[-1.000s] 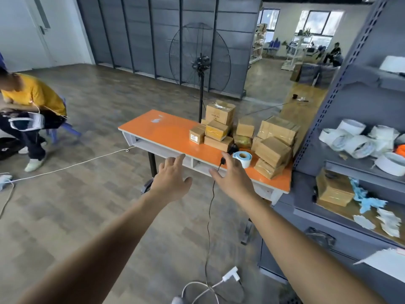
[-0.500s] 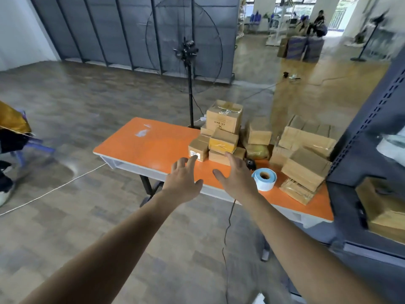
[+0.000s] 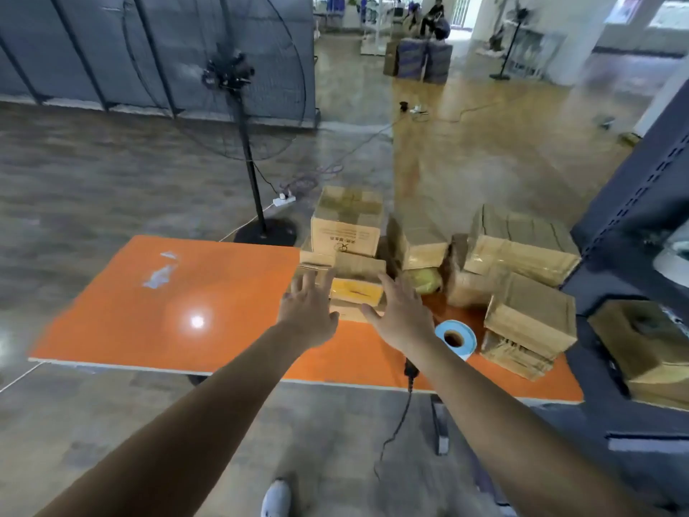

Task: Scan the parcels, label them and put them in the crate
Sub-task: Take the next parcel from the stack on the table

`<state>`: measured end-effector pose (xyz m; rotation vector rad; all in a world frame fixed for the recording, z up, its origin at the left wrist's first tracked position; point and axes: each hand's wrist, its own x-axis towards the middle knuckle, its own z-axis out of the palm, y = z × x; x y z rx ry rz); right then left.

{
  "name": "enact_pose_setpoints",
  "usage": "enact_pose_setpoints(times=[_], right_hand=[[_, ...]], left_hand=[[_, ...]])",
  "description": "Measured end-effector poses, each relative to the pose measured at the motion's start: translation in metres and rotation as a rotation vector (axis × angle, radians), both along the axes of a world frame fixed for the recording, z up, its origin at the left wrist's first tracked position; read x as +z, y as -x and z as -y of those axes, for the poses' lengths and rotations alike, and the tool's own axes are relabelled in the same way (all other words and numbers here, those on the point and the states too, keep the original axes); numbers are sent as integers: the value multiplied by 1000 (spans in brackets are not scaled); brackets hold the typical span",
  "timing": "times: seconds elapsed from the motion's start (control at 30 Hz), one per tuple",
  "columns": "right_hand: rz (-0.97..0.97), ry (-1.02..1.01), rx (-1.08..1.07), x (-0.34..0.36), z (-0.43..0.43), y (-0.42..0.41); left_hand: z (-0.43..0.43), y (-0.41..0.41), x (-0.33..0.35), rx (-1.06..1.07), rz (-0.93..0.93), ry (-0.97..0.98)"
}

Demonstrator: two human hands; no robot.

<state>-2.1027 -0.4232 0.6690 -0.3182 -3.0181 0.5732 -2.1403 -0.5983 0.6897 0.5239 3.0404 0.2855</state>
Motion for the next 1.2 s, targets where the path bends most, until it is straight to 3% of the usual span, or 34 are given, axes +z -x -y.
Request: enact_pose_setpoints(times=[0.27, 0.37, 0.6, 1.0, 1.2], right_hand=[[191, 4, -231, -35, -5, 81], [246, 59, -257, -50, -8, 95], [162, 166, -184, -71, -18, 111], [3, 374, -207, -31, -58, 104], [53, 442, -276, -18, -67, 103]], left_hand=[[-9, 111, -34, -199, 94, 52], [-19, 130, -52, -213, 224, 39], [-35, 149, -76, -184, 438, -148], [-46, 144, -45, -261, 321, -338], [-51, 139, -35, -393, 263, -285]])
